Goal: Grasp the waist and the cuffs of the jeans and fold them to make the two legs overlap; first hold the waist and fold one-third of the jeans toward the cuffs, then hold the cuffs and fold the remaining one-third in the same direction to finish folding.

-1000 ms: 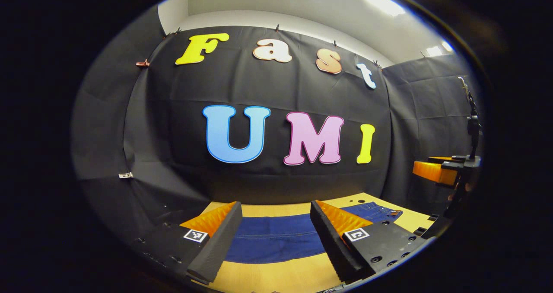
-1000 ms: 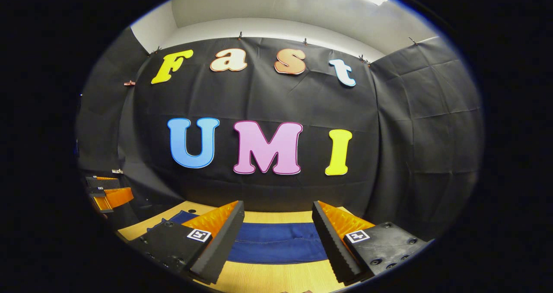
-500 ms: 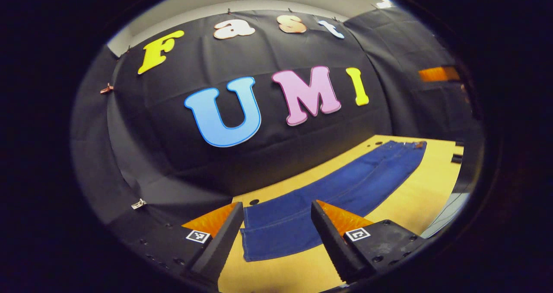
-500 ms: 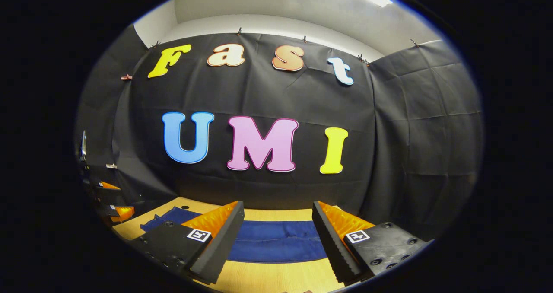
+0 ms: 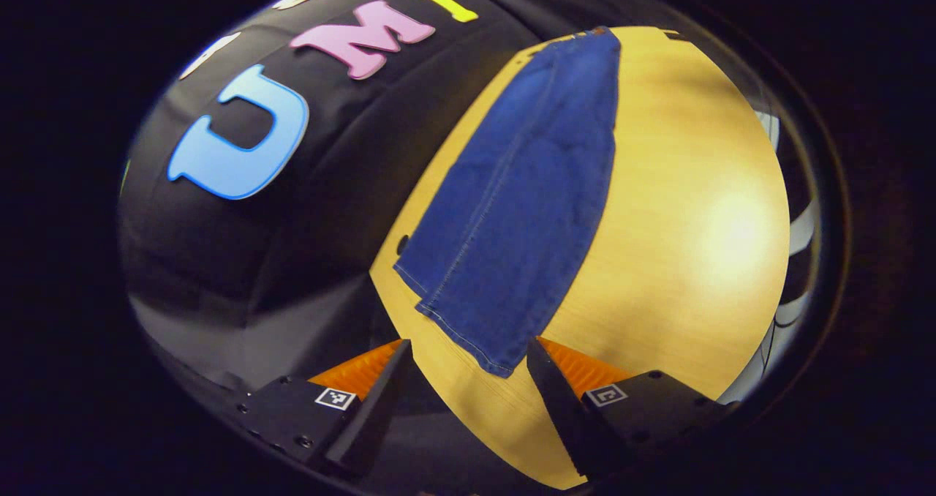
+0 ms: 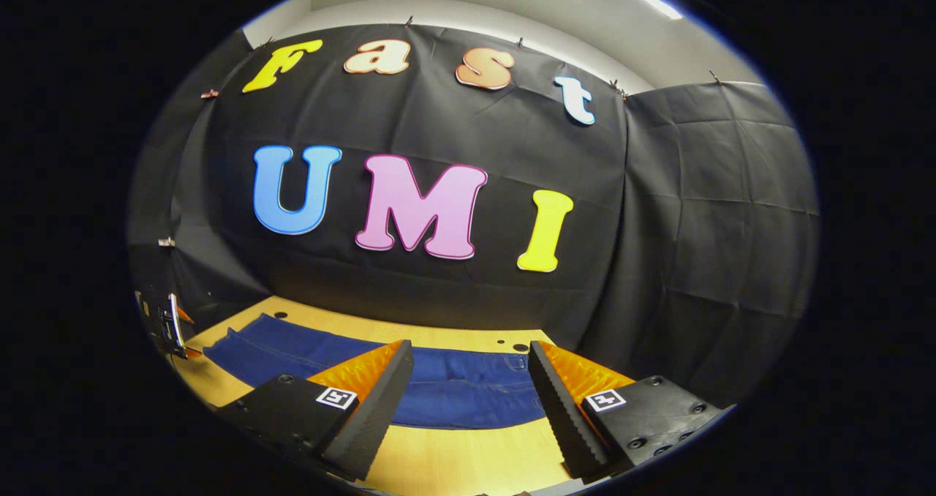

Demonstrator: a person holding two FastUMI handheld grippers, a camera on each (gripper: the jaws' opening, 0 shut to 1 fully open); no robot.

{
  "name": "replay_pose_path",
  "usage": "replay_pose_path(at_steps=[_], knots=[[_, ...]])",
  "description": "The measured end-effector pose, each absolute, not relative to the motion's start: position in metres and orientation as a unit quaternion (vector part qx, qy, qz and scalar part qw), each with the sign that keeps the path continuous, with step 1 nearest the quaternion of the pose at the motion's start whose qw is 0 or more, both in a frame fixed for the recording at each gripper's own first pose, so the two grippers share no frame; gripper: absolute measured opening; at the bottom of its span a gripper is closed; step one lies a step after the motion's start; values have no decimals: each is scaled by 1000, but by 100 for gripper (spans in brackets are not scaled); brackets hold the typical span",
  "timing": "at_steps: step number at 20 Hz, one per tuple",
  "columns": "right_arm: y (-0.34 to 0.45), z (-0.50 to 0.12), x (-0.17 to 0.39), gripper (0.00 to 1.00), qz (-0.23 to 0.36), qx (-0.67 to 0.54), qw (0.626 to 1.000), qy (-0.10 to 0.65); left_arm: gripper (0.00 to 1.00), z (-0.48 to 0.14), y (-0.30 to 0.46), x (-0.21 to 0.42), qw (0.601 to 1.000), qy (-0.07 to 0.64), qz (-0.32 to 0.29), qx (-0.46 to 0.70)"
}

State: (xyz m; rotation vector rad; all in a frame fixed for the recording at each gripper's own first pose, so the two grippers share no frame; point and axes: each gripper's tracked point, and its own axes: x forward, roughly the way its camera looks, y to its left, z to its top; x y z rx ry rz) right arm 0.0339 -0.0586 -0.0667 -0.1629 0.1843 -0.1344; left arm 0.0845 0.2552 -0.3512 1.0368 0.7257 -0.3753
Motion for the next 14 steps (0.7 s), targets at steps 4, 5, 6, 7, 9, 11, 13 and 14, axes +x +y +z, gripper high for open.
replay_pose_path(at_steps=[4, 5, 6, 7, 9, 11, 13, 14], knots=[[-81, -76, 56, 97, -78, -102, 986, 105, 98, -387, 278, 93, 742, 376, -203, 517], [-88, -79, 62, 97, -81, -105, 985, 109, 98, -391, 277, 97, 735, 377, -211, 523], [-95, -83, 69, 97, -84, -105, 984, 114, 98, -390, 274, 105, 729, 370, -219, 533], [-102, -86, 75, 94, -87, -106, 984, 118, 94, -391, 272, 115, 720, 368, -226, 543], [-118, -95, 89, 96, -91, -114, 981, 126, 91, -399, 272, 127, 706, 371, -240, 553], [-135, -104, 104, 96, -92, -140, 977, 131, 83, -403, 270, 145, 697, 377, -247, 557], [-153, -111, 118, 96, -89, -177, 971, 134, 76, -410, 266, 159, 689, 385, -255, 558], [-160, -117, 126, 96, -84, -199, 967, 138, 73, -413, 264, 161, 686, 397, -259, 552]])
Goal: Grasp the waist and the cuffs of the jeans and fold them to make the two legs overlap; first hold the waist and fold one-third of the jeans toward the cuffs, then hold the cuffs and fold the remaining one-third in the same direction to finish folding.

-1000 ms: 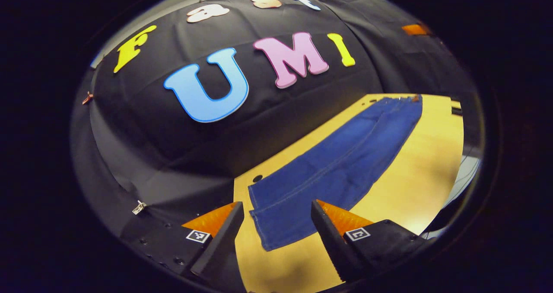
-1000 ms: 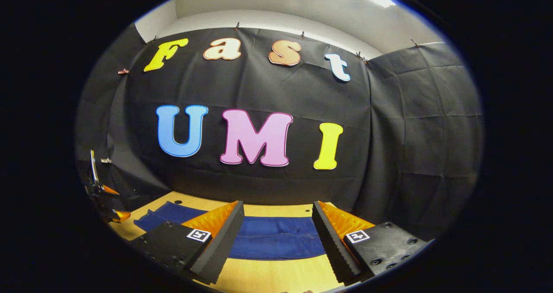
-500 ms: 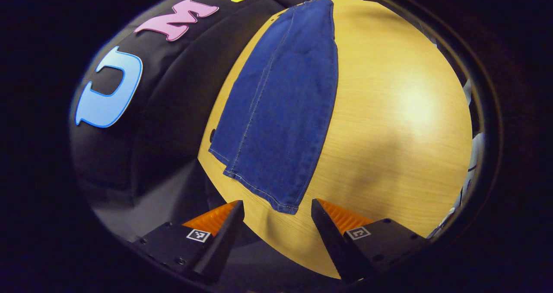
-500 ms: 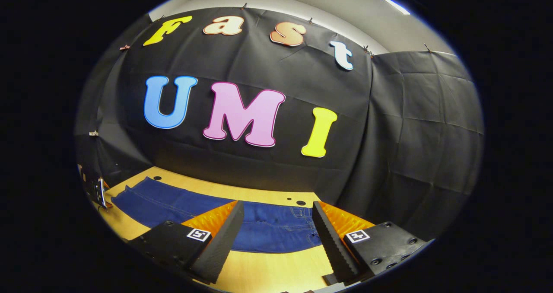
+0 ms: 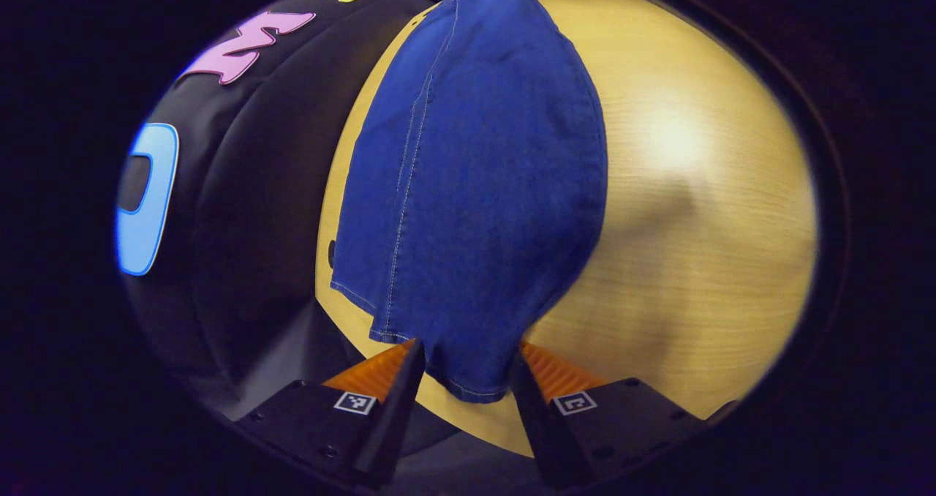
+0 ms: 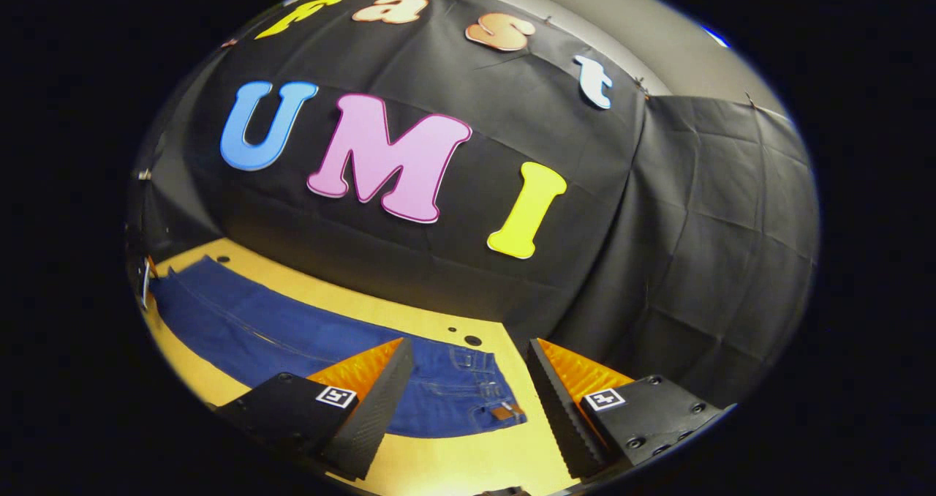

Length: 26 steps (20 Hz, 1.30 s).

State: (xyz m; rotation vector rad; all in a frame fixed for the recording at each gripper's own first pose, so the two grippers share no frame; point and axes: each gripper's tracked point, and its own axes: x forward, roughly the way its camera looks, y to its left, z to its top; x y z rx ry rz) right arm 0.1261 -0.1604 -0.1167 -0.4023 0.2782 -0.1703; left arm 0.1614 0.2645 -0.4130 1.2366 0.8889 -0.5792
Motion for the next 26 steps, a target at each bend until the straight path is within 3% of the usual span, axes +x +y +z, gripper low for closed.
replay_pose_path(at_steps=[2, 3, 4, 5, 7, 10, 17, 20, 25, 26], knots=[[-175, -129, 139, 96, -68, -234, 959, 145, 54, -419, 264, 161, 683, 422, -260, 536], [-183, -134, 145, 96, -62, -248, 955, 149, 31, -422, 263, 162, 683, 431, -257, 531], [-193, -140, 153, 96, -53, -261, 952, 153, 32, -422, 261, 160, 682, 437, -252, 529], [-201, -147, 158, 96, -43, -271, 949, 156, 17, -421, 263, 162, 685, 436, -243, 531], [-218, -160, 171, 97, -16, -301, 940, 163, 11, -421, 262, 162, 690, 438, -229, 529], [-255, -186, 186, 96, 52, -395, 898, 185, 6, -421, 255, 156, 701, 455, -226, 500], [-332, -333, 140, 96, 240, -572, 713, 325, 6, -427, 248, 157, 678, 488, -221, 503], [-362, -376, 134, 96, 257, -606, 667, 350, 6, -425, 247, 160, 676, 496, -206, 505], [-369, -406, 160, 98, 260, -652, 635, 323, 6, -429, 250, 166, 674, 501, -188, 510], [-368, -408, 167, 91, 259, -655, 636, 315, 6, -429, 250, 167, 674, 502, -187, 509]])
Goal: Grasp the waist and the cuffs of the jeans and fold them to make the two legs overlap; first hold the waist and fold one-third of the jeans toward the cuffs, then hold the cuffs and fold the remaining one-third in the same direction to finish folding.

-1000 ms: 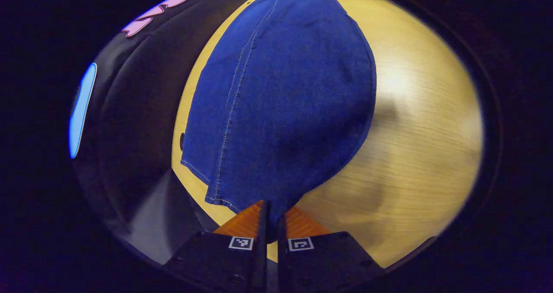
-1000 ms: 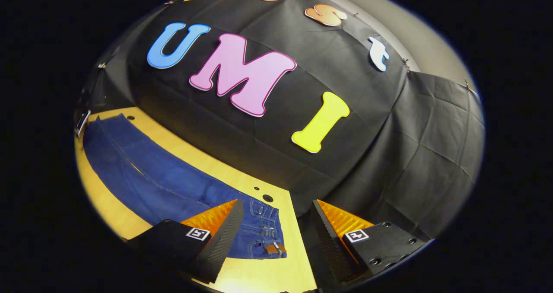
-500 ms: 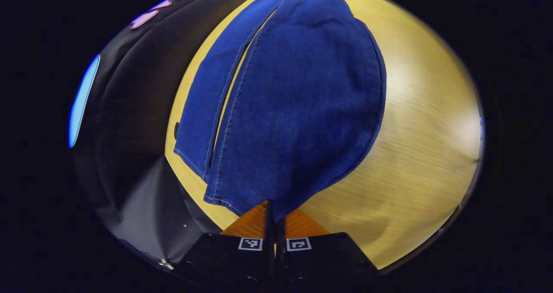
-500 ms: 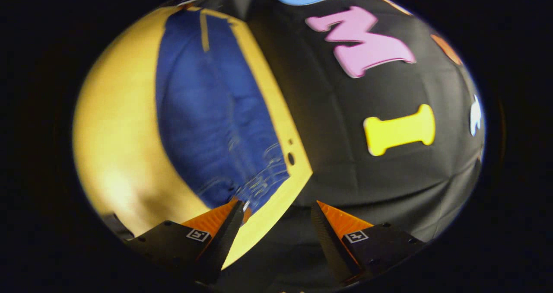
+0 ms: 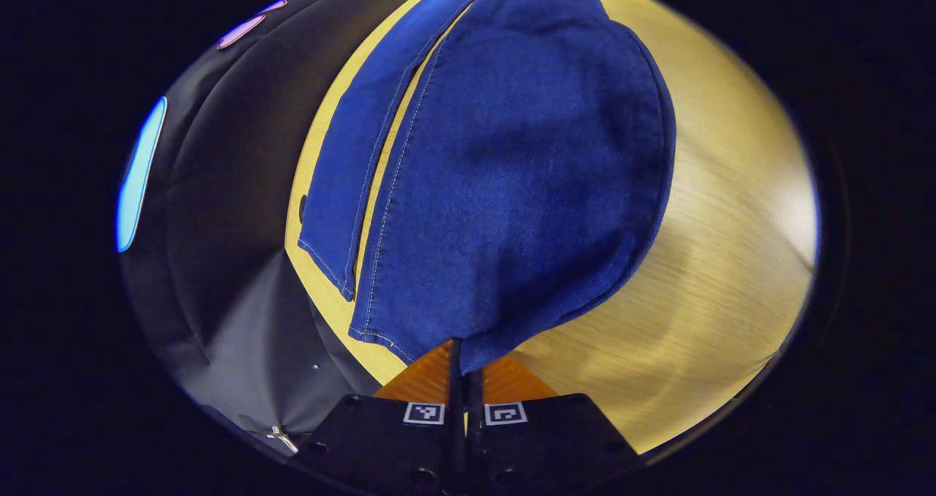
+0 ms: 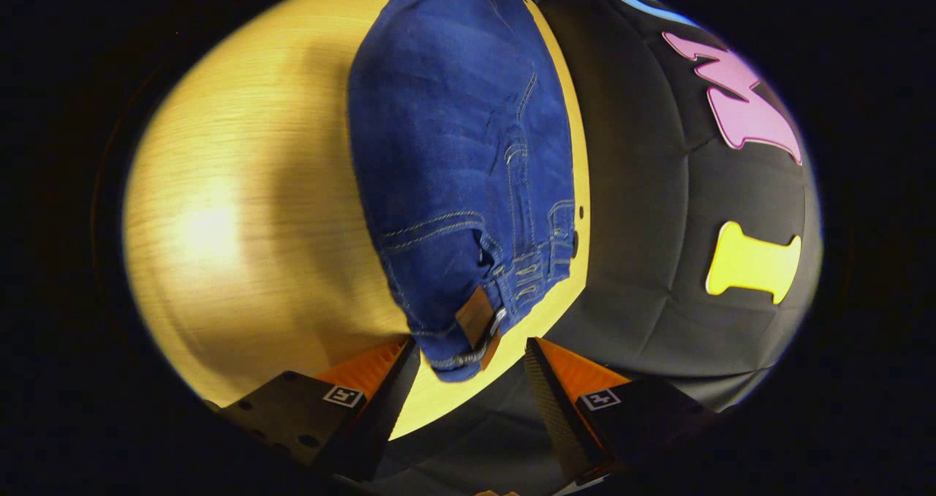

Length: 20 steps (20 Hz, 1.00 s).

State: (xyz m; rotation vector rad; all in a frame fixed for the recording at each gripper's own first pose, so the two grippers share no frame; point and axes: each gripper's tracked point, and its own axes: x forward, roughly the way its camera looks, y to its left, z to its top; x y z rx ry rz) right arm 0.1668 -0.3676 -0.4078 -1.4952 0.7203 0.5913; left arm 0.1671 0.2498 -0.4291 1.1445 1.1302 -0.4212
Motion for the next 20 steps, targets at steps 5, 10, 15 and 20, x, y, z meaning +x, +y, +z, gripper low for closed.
replay_pose_path(at_steps=[5, 10, 15, 20], knots=[[-358, -425, 175, 80, 264, -663, 632, 302, 6, -428, 246, 167, 676, 501, -187, 508], [-355, -432, 177, 21, 276, -655, 635, 303, 6, -429, 248, 168, 675, 498, -188, 511], [-351, -430, 167, 10, 318, -597, 645, 356, 9, -428, 244, 165, 674, 504, -192, 506], [-342, -397, 147, 10, 376, -612, 603, 348, 6, -422, 225, 165, 687, 534, -226, 437]])
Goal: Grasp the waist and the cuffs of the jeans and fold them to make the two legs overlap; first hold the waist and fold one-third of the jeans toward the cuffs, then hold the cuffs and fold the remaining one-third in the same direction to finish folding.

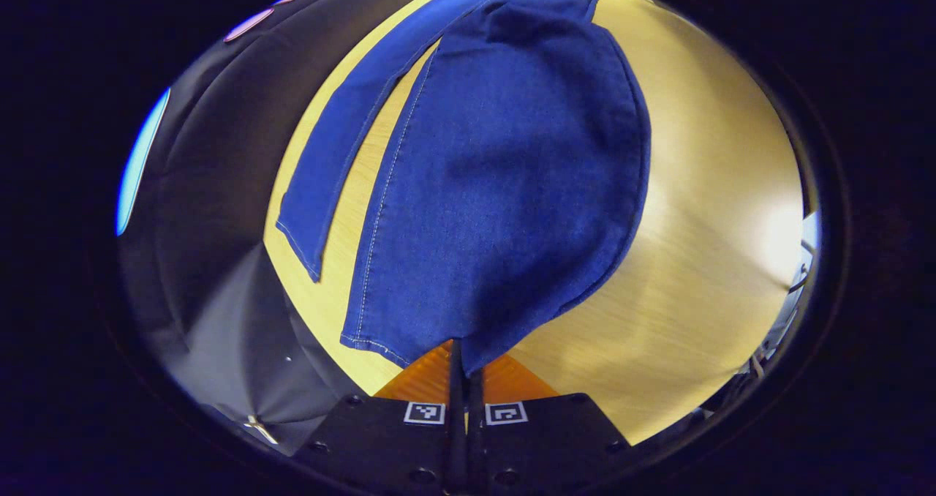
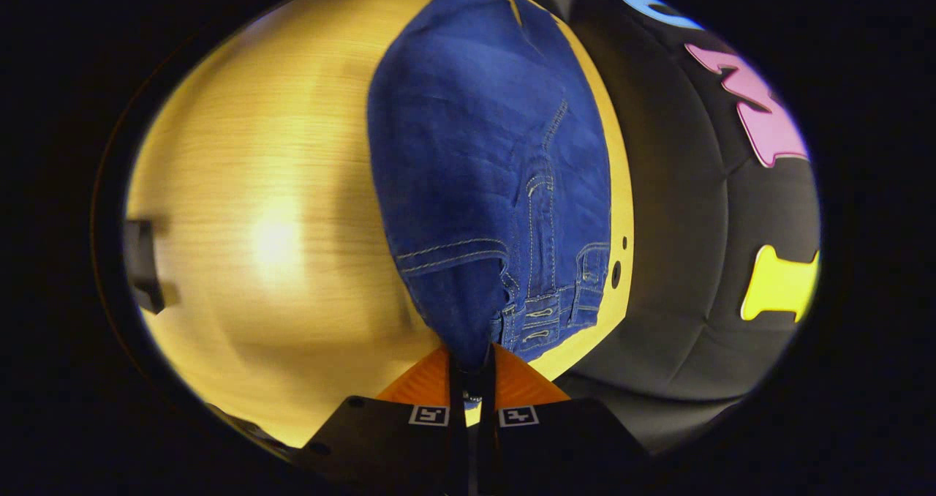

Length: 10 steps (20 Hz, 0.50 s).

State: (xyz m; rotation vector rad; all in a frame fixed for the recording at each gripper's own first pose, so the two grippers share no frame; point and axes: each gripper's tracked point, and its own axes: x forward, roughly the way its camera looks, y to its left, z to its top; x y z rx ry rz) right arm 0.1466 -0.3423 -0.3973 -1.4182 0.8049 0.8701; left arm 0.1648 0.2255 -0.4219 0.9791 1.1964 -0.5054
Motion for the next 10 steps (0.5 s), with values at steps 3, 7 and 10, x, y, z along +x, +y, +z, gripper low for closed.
replay_pose_path(at_steps=[3, 7, 10], knots=[[-342, -369, 167, 10, 348, -607, 624, 348, 6, -406, 228, 182, 720, 544, -226, 366], [-327, -304, 231, 10, 307, -592, 670, 326, 6, -369, 233, 217, 745, 561, -237, 270], [-312, -271, 301, 9, 282, -558, 712, 319, 6, -334, 243, 277, 776, 546, -219, 226]])
